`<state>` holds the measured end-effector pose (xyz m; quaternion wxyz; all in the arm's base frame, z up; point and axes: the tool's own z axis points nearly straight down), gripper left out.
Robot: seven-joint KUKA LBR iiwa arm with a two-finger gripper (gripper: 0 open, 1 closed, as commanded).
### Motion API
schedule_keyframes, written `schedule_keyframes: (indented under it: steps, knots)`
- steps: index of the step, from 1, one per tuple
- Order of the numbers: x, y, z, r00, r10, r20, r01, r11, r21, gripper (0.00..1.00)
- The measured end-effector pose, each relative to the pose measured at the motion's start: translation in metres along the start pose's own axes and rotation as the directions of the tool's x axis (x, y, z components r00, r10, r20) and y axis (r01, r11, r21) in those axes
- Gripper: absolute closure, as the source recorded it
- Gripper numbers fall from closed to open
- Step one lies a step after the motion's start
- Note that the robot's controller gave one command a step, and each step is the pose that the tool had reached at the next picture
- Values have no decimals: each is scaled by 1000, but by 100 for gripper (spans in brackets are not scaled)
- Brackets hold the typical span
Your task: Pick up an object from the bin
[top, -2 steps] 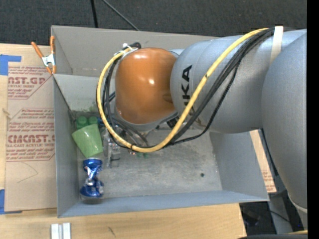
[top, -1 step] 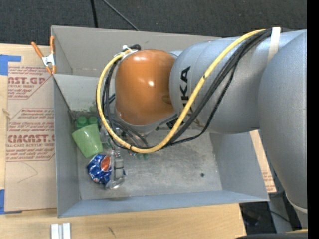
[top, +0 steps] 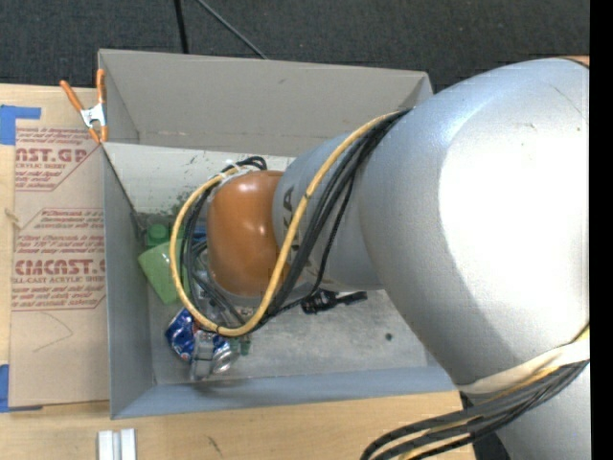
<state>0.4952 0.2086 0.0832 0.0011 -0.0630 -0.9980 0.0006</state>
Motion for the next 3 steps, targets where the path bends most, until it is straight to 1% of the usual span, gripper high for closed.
schedule_keyframes:
  steps: [1, 2, 3]
  knots:
    - [0, 1, -3, 1000, -1, 2, 1, 1000, -3, 100]
    - [-3, 4, -61, 999, 32, 6, -32, 999, -5, 100]
    - [-44, 22, -167, 999, 48, 12, -48, 999, -8, 100]
